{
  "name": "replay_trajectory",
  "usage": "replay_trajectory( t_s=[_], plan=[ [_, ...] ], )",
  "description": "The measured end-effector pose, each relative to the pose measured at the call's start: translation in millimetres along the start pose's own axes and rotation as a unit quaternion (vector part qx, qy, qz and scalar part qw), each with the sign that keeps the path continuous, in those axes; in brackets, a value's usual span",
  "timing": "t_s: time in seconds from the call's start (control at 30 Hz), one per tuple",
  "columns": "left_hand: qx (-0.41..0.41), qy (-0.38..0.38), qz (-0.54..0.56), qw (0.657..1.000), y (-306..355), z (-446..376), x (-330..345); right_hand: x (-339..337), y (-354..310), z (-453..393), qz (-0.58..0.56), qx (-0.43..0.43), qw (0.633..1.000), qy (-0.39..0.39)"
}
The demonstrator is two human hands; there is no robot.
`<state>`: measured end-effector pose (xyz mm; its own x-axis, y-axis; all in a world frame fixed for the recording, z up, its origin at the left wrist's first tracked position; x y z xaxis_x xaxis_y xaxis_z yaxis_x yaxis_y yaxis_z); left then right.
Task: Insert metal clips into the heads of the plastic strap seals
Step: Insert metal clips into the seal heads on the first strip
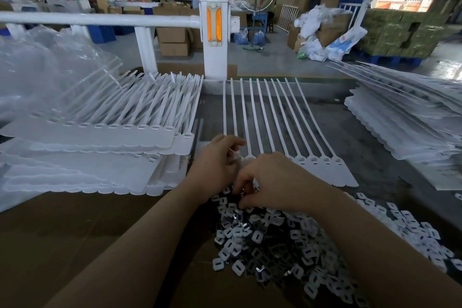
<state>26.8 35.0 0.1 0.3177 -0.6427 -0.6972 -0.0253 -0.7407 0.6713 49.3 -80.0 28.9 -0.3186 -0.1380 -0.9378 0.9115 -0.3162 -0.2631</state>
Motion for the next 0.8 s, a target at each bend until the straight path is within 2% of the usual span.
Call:
replay_trajectory(
  t_s=[0.17, 0.27, 0.37, 0.43, 0.5, 0.63, 0.8],
  plan=[
    [-0.034, -0.042, -0.024, 0.998, -8.7, 0.2, 4.1, 5.8, -2.8, -1.8, -0.056, -0.010, 0.998, -0.014],
    [-0.023, -0.067, 0.004, 0.998, -8.6, -0.2, 4.6, 6.9, 0.1, -1.8, -0.087, -0.012, 0.996, -0.017],
    [-0.019, -0.094, 0.041, 0.995, -7.7, -0.5, 3.8, -3.2, 8.1, 0.9, -0.161, -0.002, 0.987, 0.013],
    [-0.023, -0.103, 0.073, 0.992, -6.8, -1.4, 4.4, -14.8, 17.4, 2.5, -0.247, 0.017, 0.967, 0.057],
    [-0.029, -0.089, 0.099, 0.991, -6.9, -1.8, 4.6, -24.1, 28.6, 1.8, -0.323, 0.047, 0.939, 0.104],
    [-0.039, 0.010, 0.137, 0.990, -10.3, -3.1, -8.0, -34.2, 42.8, -8.6, -0.381, 0.089, 0.906, 0.161],
    [-0.042, 0.047, 0.278, 0.959, -15.6, -5.2, -12.2, -33.3, 58.4, -17.5, -0.457, 0.108, 0.859, 0.203]
  ],
)
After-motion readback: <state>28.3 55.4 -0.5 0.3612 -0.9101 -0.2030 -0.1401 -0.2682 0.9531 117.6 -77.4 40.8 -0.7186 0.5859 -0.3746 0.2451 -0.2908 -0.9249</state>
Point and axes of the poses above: each hand's wrist, its own z-axis away from the middle knuckle, its own x-axis out of the palm, y = z × x, the point moved 6 cm from there along -z, towards the middle knuckle, and after that the axes turned 12 degrees about -y, right-handed, at the moved point
